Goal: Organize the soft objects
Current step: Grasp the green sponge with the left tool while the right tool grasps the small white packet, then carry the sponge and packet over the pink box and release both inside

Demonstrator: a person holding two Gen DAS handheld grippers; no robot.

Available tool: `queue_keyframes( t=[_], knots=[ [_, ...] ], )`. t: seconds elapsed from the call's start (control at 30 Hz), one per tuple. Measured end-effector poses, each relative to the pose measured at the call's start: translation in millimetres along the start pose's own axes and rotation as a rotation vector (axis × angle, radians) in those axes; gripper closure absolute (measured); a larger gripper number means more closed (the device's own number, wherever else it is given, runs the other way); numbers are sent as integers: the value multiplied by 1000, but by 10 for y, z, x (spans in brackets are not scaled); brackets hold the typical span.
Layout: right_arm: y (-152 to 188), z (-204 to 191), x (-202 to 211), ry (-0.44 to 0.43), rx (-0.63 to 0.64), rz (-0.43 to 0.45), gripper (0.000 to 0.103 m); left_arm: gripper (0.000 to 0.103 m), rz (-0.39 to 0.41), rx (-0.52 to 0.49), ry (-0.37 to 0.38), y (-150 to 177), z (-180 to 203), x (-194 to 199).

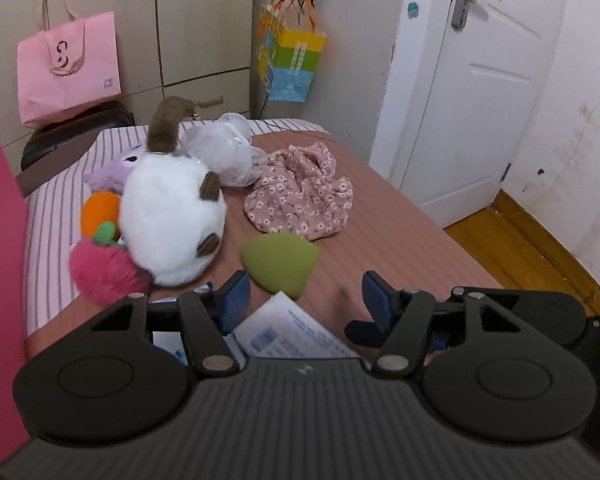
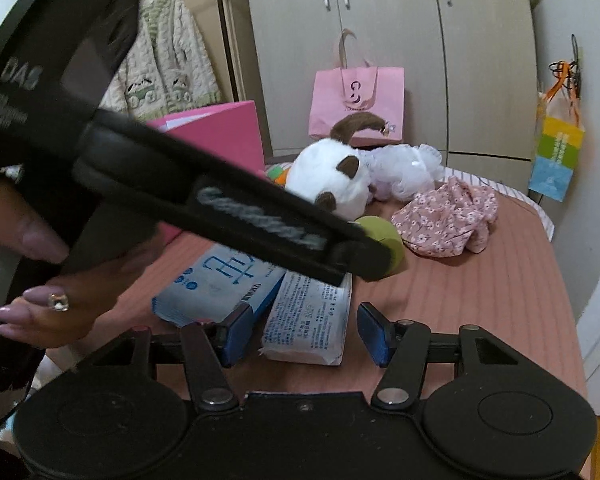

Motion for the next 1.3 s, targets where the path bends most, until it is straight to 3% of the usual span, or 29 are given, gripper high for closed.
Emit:
queue_keyframes(
  t=[0.43, 0.53, 0.63, 0.7, 0.77, 1.3],
  knots=[
    [25, 48, -89, 15, 66, 7, 50, 42, -18, 3, -93, -41, -50, -310],
    [29, 55, -98, 20, 56, 20, 50, 54, -5, 4, -104, -33, -61, -312],
    [29, 35, -115, 39, 59, 35, 50, 56, 9, -26, -110, -15, -12, -294],
    [45, 12, -118, 40, 69, 45, 57, 57, 16, -41, -120, 1, 20, -289],
    [46, -18, -102, 39, 101, 46, 58, 58, 23, -42, -124, 8, 30, -272],
    [82, 8, -21, 52, 30, 48, 59, 59, 108, 25, -66, 71, -10, 124]
  ],
)
Point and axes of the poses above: each gripper's, at about its wrist camera, not at the fingertips, and x roughly against the way its jaws point, z to its right, y to its underside, the point moved 1 cm from there along -x, roughly the way its jaws point, and after that the axes turned 4 degrees about -x, right-handed, at the moved point
